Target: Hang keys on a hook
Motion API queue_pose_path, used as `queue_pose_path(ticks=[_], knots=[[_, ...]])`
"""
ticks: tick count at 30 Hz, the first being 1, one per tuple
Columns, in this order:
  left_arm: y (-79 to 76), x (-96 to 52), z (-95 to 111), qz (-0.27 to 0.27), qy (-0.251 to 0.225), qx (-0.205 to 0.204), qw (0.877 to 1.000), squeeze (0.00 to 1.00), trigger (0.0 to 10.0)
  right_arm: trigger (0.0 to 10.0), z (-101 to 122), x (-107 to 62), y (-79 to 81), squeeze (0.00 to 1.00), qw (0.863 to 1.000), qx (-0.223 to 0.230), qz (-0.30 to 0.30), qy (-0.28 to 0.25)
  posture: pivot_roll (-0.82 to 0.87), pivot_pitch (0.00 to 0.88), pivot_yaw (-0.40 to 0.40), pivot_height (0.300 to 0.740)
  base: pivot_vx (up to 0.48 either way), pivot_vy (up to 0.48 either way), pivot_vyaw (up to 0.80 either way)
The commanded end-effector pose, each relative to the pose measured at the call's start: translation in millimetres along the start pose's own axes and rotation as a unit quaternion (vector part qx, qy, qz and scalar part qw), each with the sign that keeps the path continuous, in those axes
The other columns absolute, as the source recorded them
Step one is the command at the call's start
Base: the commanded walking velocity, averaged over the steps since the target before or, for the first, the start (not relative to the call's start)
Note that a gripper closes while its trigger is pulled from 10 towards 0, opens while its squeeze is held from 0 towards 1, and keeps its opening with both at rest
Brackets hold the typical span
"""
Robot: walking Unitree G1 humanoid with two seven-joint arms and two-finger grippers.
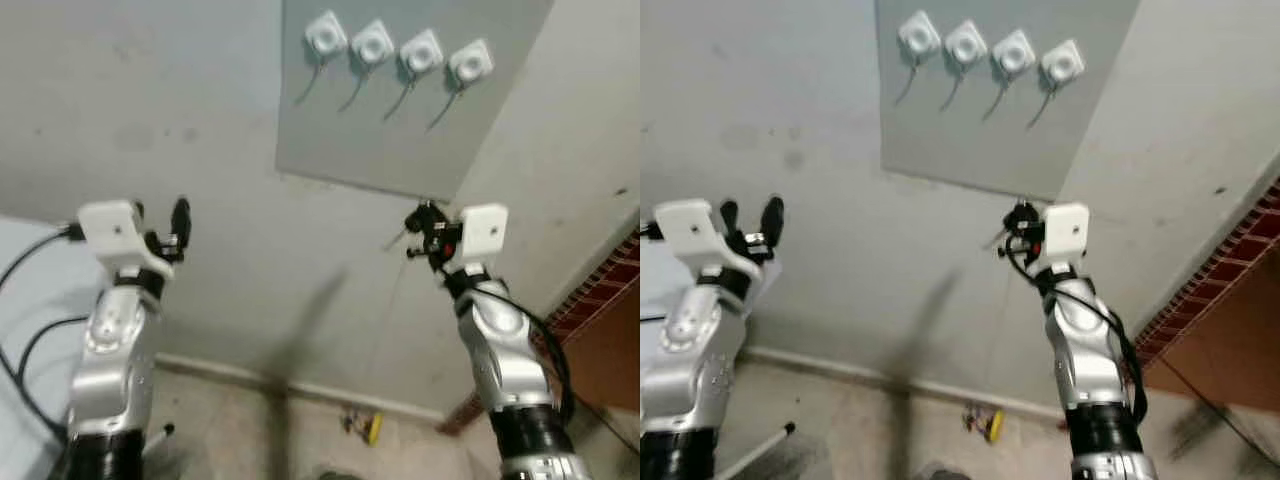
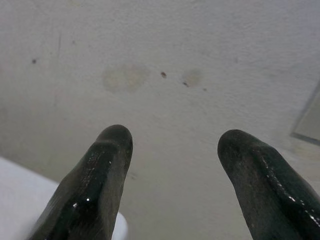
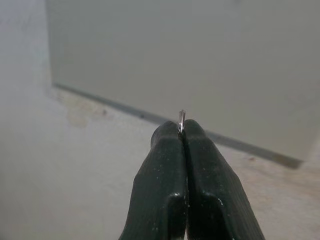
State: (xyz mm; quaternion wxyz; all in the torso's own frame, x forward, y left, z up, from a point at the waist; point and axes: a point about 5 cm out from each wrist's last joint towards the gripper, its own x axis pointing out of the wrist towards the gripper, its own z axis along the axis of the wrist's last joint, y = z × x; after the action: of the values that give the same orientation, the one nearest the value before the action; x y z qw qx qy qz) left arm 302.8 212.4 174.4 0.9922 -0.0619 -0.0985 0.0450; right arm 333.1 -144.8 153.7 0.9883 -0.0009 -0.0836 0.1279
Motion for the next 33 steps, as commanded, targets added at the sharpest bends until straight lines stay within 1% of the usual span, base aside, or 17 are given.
queue_pose_path(ticks=[1, 2, 3, 5, 6, 7, 12, 13, 17, 18, 21, 26, 27, 31, 32, 33], knots=[[-1.6, 0.1, 0, -0.004, 0.002, 0.0, 1.0, 0.0, 10.0, 10.0, 7, 3.0, -0.8, 0.0, 1.0, -0.001, 0.002, -0.011, -0.16, 0.04, -0.102, 0.74, 0.0, 0.0, 0.0], [-1.9, 0.2, 1, -0.004, 0.001, -0.001, 1.0, 0.0, 10.0, 10.0, 7, 3.0, -0.3, 0.0, 1.0, -0.003, 0.003, -0.011, -0.16, 0.04, -0.102, 0.74, 0.0, 0.0, 0.0], [-4.3, 0.7, 2, -0.006, -0.004, -0.013, 1.0, 0.0, 10.0, 10.0, 7, 3.0, -1.7, 0.0, 1.0, -0.005, 0.001, -0.008, -0.17, 0.042, -0.104, 0.74, 0.0, 0.0, 0.0], [-5.2, 0.8, 3, -0.007, -0.007, -0.017, 1.0, 0.0, 10.0, 10.0, 7, 3.0, -2.4, 0.0, 1.0, -0.006, 0.0, -0.006, -0.17, 0.042, -0.104, 0.74, 0.0, 0.0, 0.0], [-4.1, 1.1, -1, -0.002, 0.008, -0.03, 1.0, 0.0, 10.0, 10.0, 8, 1.9, -3.3, 0.0, 1.0, -0.008, 0.002, -0.007, -0.17, 0.044, -0.104, 0.74, 0.0, 0.0, 0.0], [-3.8, 1.2, -2, -0.001, 0.012, -0.034, 0.999, 0.0, 10.0, 10.0, 8, 1.6, -3.6, 0.0, 1.0, -0.009, 0.002, -0.007, -0.17, 0.044, -0.104, 0.74, 0.0, 0.0, 0.0], [-1.0, 2.1, -2, 0.006, 0.016, -0.036, 0.999, 0.0, 10.0, 10.0, 8, 0.8, -4.6, 0.0, 1.0, -0.014, 0.002, -0.006, -0.17, 0.048, -0.104, 0.74, 0.0, 0.468, 0.0], [-0.2, 2.3, -3, 0.012, 0.018, -0.044, 0.999, 0.0, 10.0, 10.0, 8, 0.4, -4.6, 0.0, 1.0, -0.012, 0.002, -0.006, -0.18, 0.051, -0.103, 0.74, 0.0, 0.469, 0.0], [-0.3, 2.8, -4, 0.014, 0.027, -0.045, 0.999, 0.0, 10.0, 10.0, 7, -1.2, -4.0, 0.0, 1.0, -0.013, 0.003, -0.004, -0.18, 0.055, -0.103, 0.74, 0.0, 0.0, 0.0], [0.3, 2.9, -6, 0.02, 0.033, -0.053, 0.998, 0.0, 10.0, 10.0, 7, -1.6, -4.1, 0.0, 1.0, -0.014, 0.003, -0.003, -0.18, 0.055, -0.103, 0.74, 0.0, 0.27, 0.0], [1.8, 3.3, -6, 0.025, 0.033, -0.048, 0.998, 0.0, 10.0, 10.0, 7, -2.3, -5.1, 0.0, 1.0, -0.011, 0.001, -0.003, -0.19, 0.058, -0.103, 0.74, 0.0, 0.321, 0.0], [5.5, 3.7, -8, 0.035, 0.045, -0.056, 0.997, 0.0, 10.0, 10.0, 8, -2.7, -5.6, 0.0, 1.0, -0.014, 0.002, -0.003, -0.19, 0.061, -0.104, 0.74, 0.0, 0.0, 0.0], [6.8, 3.6, -8, 0.036, 0.043, -0.063, 0.996, 0.0, 10.0, 10.0, 8, -3.0, -5.6, 0.0, 1.0, -0.014, 0.002, -0.003, -0.19, 0.062, -0.105, 0.74, 0.356, 0.0, 0.0], [8.5, 3.8, -6, 0.038, 0.039, -0.066, 0.996, 0.0, 10.0, 10.0, 9, -3.5, -5.6, 0.0, 1.0, -0.011, 0.003, -0.002, -0.19, 0.067, -0.104, 0.74, 0.435, 0.0, 0.0], [8.3, 3.8, -5, 0.037, 0.039, -0.065, 0.996, 0.0, 10.0, 10.0, 9, -3.6, -5.6, 0.0, 1.0, -0.011, 0.003, -0.002, -0.19, 0.067, -0.104, 0.74, 0.435, 0.0, 0.0], [7.4, 3.8, -6, 0.04, 0.043, -0.052, 0.997, 0.0, 10.0, 10.0, 9, -3.7, -5.5, 0.0, 1.0, -0.012, 0.004, -0.002, -0.19, 0.068, -0.105, 0.74, 0.0, 0.0, 0.0]])
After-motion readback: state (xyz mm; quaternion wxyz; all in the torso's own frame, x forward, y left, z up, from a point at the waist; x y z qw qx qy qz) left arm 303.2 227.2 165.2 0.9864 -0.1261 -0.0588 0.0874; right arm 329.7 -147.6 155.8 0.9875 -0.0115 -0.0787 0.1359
